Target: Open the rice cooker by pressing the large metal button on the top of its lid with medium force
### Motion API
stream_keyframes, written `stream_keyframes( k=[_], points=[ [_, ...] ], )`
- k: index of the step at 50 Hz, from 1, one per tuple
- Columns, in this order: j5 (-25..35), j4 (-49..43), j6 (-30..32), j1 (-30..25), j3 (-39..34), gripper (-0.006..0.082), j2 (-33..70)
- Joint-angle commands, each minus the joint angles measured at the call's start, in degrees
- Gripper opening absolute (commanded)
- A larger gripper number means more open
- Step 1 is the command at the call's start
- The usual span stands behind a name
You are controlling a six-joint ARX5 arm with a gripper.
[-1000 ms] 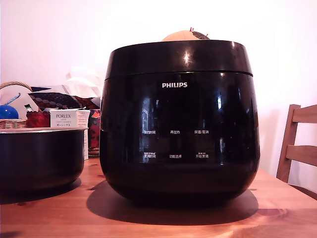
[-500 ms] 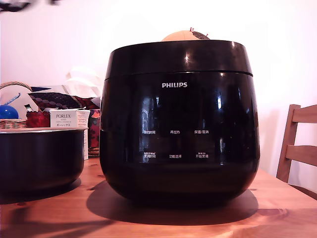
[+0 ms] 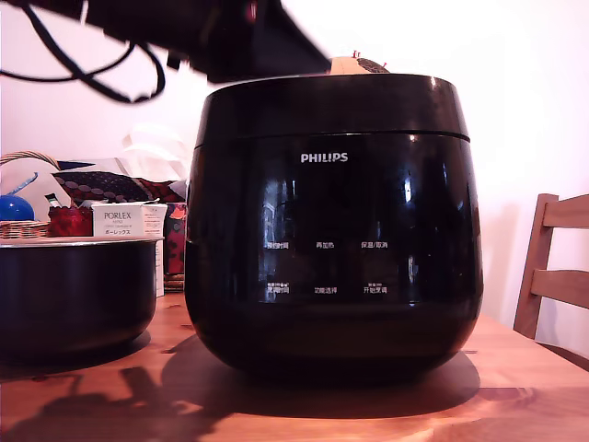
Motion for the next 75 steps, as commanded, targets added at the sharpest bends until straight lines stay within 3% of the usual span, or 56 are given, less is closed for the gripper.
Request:
stream_keyframes(
  k=[1,30,52,75],
  points=[
    [-0.83,-0.87,0.63,-0.17,0.92,-0.0022,1.40],
    [-2.97,-19.21,4.59,-1.25,2.25,-0.0023,2.64],
    [-6.73,-21.31,4.92,-0.85,2.25,-0.0023,5.25],
    [-6.25,-26.49,6.56,-0.90,2.25,-0.0023,7.39]
  ],
)
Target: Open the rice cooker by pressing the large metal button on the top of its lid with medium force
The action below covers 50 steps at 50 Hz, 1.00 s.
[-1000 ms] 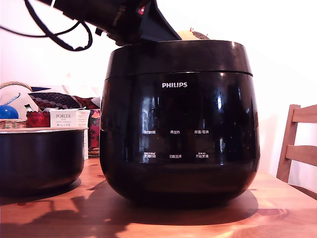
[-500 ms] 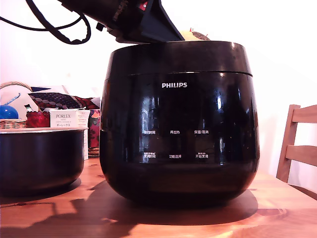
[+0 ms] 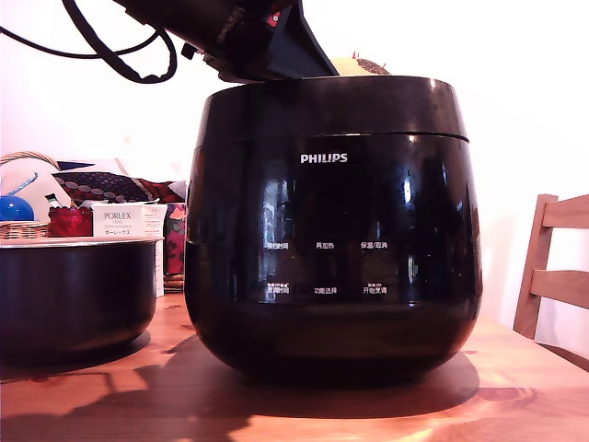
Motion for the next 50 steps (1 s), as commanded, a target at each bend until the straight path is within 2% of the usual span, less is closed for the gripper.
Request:
stream_keyframes(
  k=[1,22,33,34,41,50],
  points=[
    [-0.57,-7.78,1.60,0.81,-6.21,-0.0023,5.51],
    [-0.57,-10.60,2.84,0.81,-6.21,-0.0023,5.51],
    [0.15,0.92,0.28,0.85,-6.21,-0.0023,5.35],
    [0.46,2.10,-2.43,0.85,-6.19,-0.0023,5.29],
    [0.74,9.25,-8.31,0.85,-6.19,-0.0023,3.61],
    [-0.72,13.97,-10.86,0.87,-6.19,-0.0023,-0.17]
  ],
)
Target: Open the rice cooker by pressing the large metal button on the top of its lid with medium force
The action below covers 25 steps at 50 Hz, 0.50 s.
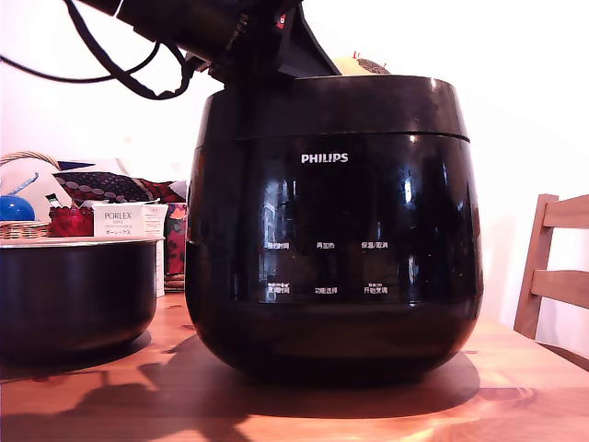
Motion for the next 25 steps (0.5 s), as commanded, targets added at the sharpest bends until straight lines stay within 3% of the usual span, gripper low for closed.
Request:
stream_keyframes(
  k=[1,25],
  points=[
    [-1.05,0.13,-0.46,0.24,-2.32,-0.0023,-1.31],
    [-5.99,-7.28,-0.22,3.06,-2.32,-0.0023,-11.10]
  ],
)
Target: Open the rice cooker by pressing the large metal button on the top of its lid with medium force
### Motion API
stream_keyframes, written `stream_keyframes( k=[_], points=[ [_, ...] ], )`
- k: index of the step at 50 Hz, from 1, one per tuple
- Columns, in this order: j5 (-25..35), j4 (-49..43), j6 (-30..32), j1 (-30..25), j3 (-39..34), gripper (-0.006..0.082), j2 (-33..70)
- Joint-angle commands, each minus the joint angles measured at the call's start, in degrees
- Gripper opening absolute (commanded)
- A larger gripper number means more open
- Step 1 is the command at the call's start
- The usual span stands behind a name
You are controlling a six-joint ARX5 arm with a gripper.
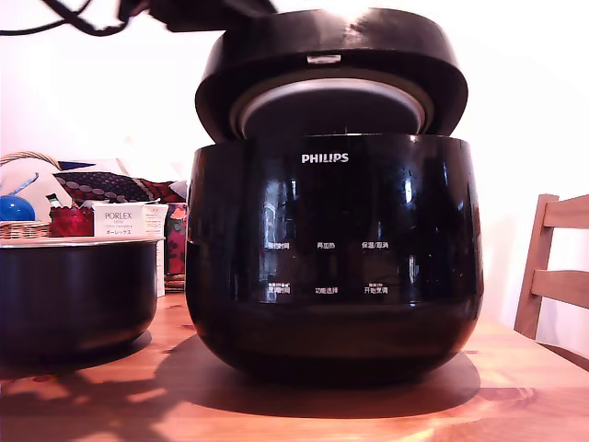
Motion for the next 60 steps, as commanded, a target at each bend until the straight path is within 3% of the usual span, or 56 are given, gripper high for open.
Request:
stream_keyframes(
  k=[1,40,60],
  points=[
    [-0.61,-0.98,-0.11,0.48,-1.68,-0.0022,-0.55],
    [-8.98,-15.80,2.99,11.28,-1.68,-0.0023,-19.17],
    [-9.49,-19.61,3.41,17.05,-1.68,-0.0023,-25.75]
  ],
)
